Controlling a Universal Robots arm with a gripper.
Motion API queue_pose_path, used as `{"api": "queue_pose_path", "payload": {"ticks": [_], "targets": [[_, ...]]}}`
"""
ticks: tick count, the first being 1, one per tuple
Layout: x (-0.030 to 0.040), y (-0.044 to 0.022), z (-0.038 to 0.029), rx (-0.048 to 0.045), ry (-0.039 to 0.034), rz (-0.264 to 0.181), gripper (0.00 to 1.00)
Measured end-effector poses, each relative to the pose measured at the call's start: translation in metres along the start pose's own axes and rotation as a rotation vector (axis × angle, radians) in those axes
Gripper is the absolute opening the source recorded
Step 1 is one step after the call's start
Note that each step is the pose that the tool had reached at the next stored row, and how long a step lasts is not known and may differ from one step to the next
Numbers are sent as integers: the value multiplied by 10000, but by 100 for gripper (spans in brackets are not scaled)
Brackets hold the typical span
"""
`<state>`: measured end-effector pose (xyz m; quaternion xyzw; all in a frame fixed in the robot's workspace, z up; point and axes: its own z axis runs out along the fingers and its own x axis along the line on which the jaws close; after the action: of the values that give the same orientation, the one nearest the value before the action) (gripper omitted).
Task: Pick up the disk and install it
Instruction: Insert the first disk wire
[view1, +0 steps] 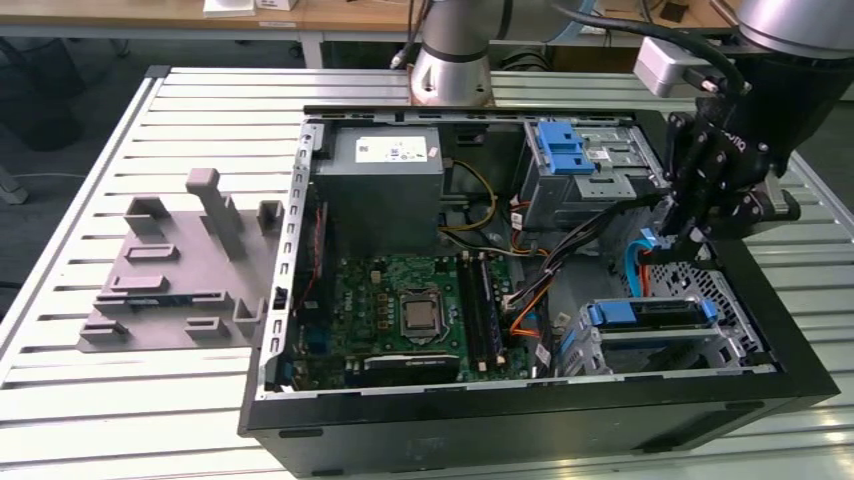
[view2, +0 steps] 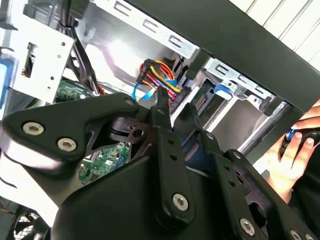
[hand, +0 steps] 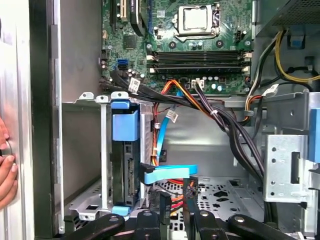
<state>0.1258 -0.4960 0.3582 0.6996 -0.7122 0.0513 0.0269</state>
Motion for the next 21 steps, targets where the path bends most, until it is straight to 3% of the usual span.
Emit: {"api": "queue_pose_path", "payload": {"ticks": [10, 14, 17, 21], "targets": [[-13, 2, 58, 5, 249, -9, 32], [-15, 2, 72, 5, 288, -9, 31], [-15, 0, 73, 5, 287, -9, 18], [-15, -2, 73, 4, 286, -8, 18]]}}
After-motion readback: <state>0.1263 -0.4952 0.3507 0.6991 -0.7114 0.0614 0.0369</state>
